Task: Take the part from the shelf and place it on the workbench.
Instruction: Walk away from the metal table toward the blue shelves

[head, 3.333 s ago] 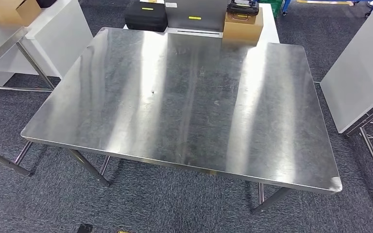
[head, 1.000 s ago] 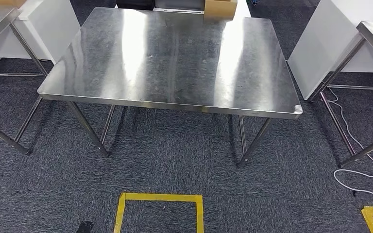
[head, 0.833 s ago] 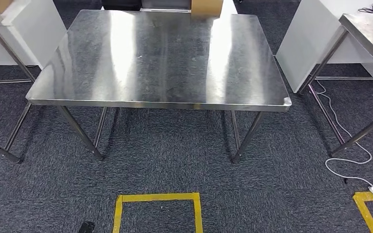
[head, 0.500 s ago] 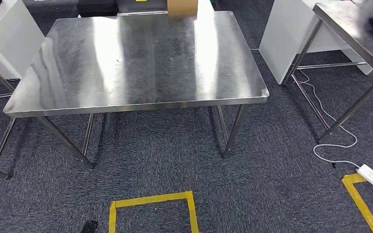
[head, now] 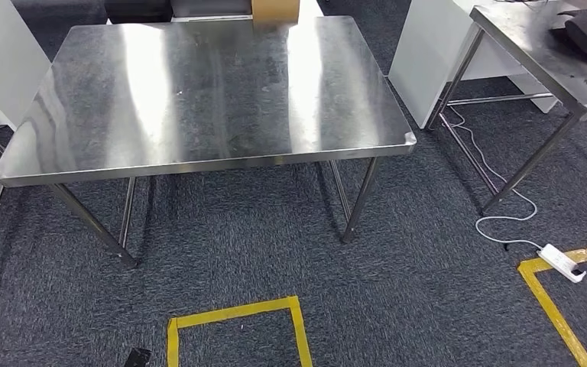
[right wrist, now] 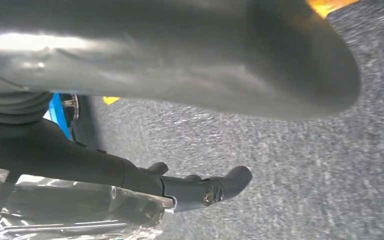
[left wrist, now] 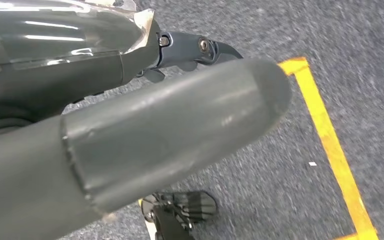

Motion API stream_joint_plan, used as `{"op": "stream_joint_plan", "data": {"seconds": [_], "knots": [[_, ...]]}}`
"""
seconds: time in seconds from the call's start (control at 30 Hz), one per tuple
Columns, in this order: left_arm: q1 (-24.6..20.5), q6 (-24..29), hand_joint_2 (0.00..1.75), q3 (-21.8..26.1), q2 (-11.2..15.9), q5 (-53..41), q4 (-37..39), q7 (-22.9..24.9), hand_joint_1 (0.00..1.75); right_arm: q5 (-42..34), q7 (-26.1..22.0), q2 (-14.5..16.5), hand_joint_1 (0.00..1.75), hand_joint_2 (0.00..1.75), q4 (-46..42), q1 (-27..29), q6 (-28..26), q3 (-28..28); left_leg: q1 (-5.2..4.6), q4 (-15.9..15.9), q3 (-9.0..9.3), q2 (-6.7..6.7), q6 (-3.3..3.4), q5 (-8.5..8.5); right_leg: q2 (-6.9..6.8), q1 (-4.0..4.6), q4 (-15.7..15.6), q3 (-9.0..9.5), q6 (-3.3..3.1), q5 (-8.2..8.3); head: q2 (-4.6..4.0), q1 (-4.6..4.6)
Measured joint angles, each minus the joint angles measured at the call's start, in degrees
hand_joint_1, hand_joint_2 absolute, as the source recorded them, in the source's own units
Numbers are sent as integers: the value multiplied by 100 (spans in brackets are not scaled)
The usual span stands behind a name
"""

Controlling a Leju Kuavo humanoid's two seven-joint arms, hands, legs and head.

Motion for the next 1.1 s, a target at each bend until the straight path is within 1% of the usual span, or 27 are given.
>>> {"op": "stream_joint_plan", "data": {"seconds": [0.07,0.1,0.13,0.17,0.2,0.23,0.27,0.3,0.33,0.37,0.4,0.43,0.47,0.5,0.57,0.6,0.63,0.67,0.73,0.77,0.8,0.83,0.9,0.93,0.97,1.03,1.1], "knots": [[1,-1,0,19,2,2,0,-1,0,0,10,-2,0,0,0,-1,4,2,-19,2,-128,25,35,91,-10,-1,771,-265,-24,-433,0,17],[1,-1,0,30,-1,0,0,-1,0,-1,21,-4,0,0,-1,0,7,2,-29,3,-195,38,36,141,-12,0,1034,-315,0,-548,0,19],[0,-2,0,36,-7,-5,0,-2,0,-3,38,-5,0,0,-1,2,12,2,-41,5,-260,46,34,193,-13,2,1098,-260,39,-566,0,21],[-1,-4,0,40,-13,-11,0,-2,0,-8,59,-6,0,0,-1,2,17,2,-50,6,-321,51,26,243,-13,6,928,-80,81,-494,0,24],[-5,-5,0,42,-18,-20,0,-2,0,-17,78,-7,0,0,-1,-3,21,2,-57,7,-376,53,14,294,-18,9,540,213,107,-376,0,24],[-10,-7,0,43,-22,-35,0,-2,0,-28,94,-9,0,0,-1,-15,23,2,-64,9,-422,55,-5,345,-30,18,45,556,103,-298,0,24],[-17,-9,0,46,-25,-49,0,-1,0,-40,105,-14,0,0,-1,-28,24,2,-69,3,-451,58,-34,399,-41,49,-369,836,83,-236,0,18],[-25,-9,0,49,-26,-63,0,-1,0,-51,110,-17,0,0,-1,-38,24,3,-72,-7,-463,64,-67,452,-48,75,-672,1010,49,-208,0,16],[-32,-9,0,51,-29,-74,0,-1,0,-61,113,-24,0,0,-1,-45,23,3,-71,-25,-462,70,-103,504,-52,109,-811,1070,9,-203,0,18],[-36,-9,0,54,-32,-78,0,-1,0,-71,114,-31,0,0,-1,-46,22,4,-67,-57,-454,74,-143,559,-48,137,-824,1042,-28,-160,0,22],[-37,-10,0,55,-34,-80,1,-1,0,-79,115,-34,0,0,0,-43,22,4,-59,-74,-462,72,-177,602,-47,102,-854,998,-75,-105,0,34],[-35,-10,0,57,-35,-81,1,-1,0,-84,115,-35,0,0,1,-45,21,4,-50,-66,-496,61,-213,569,-54,72,-866,954,-118,-37,0,38],[-30,-11,0,59,-36,-85,2,-1,0,-87,115,-32,0,0,1,-43,21,4,-41,12,-543,49,-248,420,-60,34,-884,898,-166,43,0,30],[-25,-11,0,61,-35,-90,2,-1,0,-89,114,-28,0,0,1,-36,21,4,-28,205,-608,37,-276,156,-68,-1,-899,829,-206,128,0,15],[-23,-10,0,63,-35,-98,2,-1,0,-91,108,-26,0,0,0,-17,21,4,-8,855,-727,28,-325,-462,-79,10,-886,700,-249,261,0,-13],[-24,-9,0,65,-33,-99,2,-1,0,-92,104,-25,0,0,0,-7,21,4,3,1173,-744,27,-345,-627,-83,15,-874,630,-251,322,0,-17],[-25,-9,0,66,-31,-99,2,-1,0,-93,101,-22,0,0,1,-1,21,4,14,1354,-700,27,-363,-656,-85,14,-854,557,-238,379,0,-16],[-25,-9,0,67,-28,-99,2,-1,0,-94,100,-17,0,0,1,3,21,4,28,1335,-562,27,-377,-581,-85,9,-825,474,-218,424,0,-19],[-33,-9,0,67,-23,-99,1,-1,0,-95,99,-10,0,0,1,10,21,4,66,739,-41,18,-401,-407,-82,-7,-732,318,-164,482,0,-22],[-41,-9,0,67,-22,-101,1,-2,0,-95,99,-11,0,0,0,11,20,4,68,398,210,-2,-392,-384,-81,-3,-680,251,-131,502,0,-27],[-47,-9,0,67,-22,-102,0,-3,0,-95,98,-14,0,0,0,9,19,4,64,150,371,-23,-369,-396,-81,10,-639,204,-97,523,0,-29],[-51,-8,0,67,-22,-104,0,-4,0,-95,95,-17,0,0,-1,6,17,4,52,31,426,-43,-331,-439,-80,25,-613,171,-56,551,0,-33],[-48,-5,0,68,-23,-107,0,-6,0,-95,85,-19,0,0,-1,6,14,4,21,16,369,-42,-210,-389,-76,56,-609,127,44,614,0,-26],[-50,-1,0,69,-27,-107,0,-8,0,-95,80,-20,0,0,0,11,13,4,9,4,329,-27,-144,-345,-73,50,-571,82,77,592,0,-25],[-54,5,0,70,-30,-105,-1,-10,0,-95,76,-18,0,0,1,17,13,4,0,-8,282,-11,-74,-288,-71,44,-453,7,84,489,0,-11],[-59,26,0,73,-30,-98,-2,-14,0,-93,68,-15,0,0,2,19,13,4,-18,-19,157,17,22,-174,-70,18,112,-232,38,72,0,8],[-57,46,0,75,-24,-90,-1,-16,0,-91,58,-16,0,0,2,15,15,4,-42,-16,5,35,50,-65,-70,21,827,-439,29,-304,0,18]]}}
